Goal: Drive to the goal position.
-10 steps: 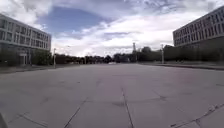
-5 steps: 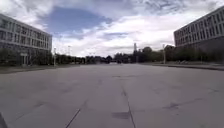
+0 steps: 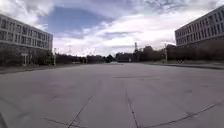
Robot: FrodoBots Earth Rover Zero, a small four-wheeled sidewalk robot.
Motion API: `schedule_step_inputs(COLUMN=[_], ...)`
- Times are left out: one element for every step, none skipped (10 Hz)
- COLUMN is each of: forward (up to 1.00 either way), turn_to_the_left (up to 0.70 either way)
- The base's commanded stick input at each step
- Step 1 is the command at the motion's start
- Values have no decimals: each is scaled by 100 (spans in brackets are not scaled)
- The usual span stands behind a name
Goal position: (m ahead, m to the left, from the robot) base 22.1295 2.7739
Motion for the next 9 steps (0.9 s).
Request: schedule_step_inputs(forward=[70, 70, 70, 70, 70, 70, 70, 70, 70], turn_to_the_left=[0, 0, 0, 0, 0, 0, 0, 0, 0])
